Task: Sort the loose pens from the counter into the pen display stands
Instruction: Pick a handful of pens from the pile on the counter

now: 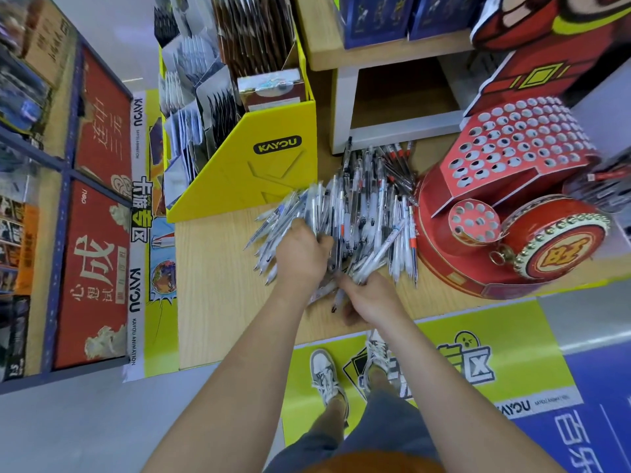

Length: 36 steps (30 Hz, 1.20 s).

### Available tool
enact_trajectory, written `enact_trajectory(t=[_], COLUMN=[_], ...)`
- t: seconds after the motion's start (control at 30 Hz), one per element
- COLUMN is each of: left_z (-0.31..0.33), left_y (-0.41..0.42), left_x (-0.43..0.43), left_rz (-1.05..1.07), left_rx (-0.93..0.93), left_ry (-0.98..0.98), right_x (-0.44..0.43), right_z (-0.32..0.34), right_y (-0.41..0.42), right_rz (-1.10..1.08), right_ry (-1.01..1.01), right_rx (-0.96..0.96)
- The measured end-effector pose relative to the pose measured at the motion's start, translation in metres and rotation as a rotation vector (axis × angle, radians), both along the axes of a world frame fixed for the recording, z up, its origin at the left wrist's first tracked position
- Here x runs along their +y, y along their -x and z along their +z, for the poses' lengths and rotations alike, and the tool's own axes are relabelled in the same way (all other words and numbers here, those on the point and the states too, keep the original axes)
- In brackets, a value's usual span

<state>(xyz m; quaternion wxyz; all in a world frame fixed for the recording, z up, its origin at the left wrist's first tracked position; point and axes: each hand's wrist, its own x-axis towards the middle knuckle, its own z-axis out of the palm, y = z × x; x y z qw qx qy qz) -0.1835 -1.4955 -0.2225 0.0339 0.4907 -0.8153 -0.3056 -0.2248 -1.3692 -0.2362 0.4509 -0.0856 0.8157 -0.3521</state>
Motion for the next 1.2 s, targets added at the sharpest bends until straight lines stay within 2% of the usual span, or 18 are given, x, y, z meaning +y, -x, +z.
enact_trajectory(t=[0.17,0.33,0.63,0.8,0.83,0.87,0.93,1.0,1.07,1.13,1.2], left_z=[0.006,0.017,0.029,0.027,0.025,0.024,0.021,0.019,0.019,0.019,0.02], left_y=[-0.007,-0.027,-0.055,-0.053,-0.052,-0.051,-0.05,-0.046,-0.04,-0.037,-0.038], left_x=[-0.009,-0.012,0.045,0.065,0.069,0.073,0.083,0.094,0.103,0.107,0.106], left_rz=[-0.123,-0.094,0.08,0.085,0.051,-0.025,-0.265,-0.472,-0.534,-0.552,-0.562], left_rx=[-0.062,0.13,0.434,0.428,0.418,0.386,0.239,0.047,-0.076,-0.072,0.014], left_ry=[0.065,0.015,-0.749,-0.84,-0.831,-0.773,-0.503,-0.186,0.016,0.063,-0.006], right_x=[0.009,0.015,0.036,0.045,0.046,0.047,0.044,0.04,0.037,0.034,0.034], right_z=[0.008,0.01,0.009,0.012,0.02,0.027,0.046,0.047,0.038,0.034,0.034], right_y=[0.015,0.019,0.024,0.019,0.017,0.014,0.002,-0.01,-0.015,-0.014,-0.007], right_rz=[0.145,0.162,0.003,0.019,-0.002,-0.043,-0.154,-0.273,-0.486,-0.705,-0.908], right_ry=[-0.141,-0.163,-0.094,-0.103,-0.034,0.071,0.292,0.358,0.371,0.424,0.468], right_rx=[0.109,0.142,0.035,0.161,0.149,0.059,-0.284,-0.442,-0.499,-0.572,-0.607])
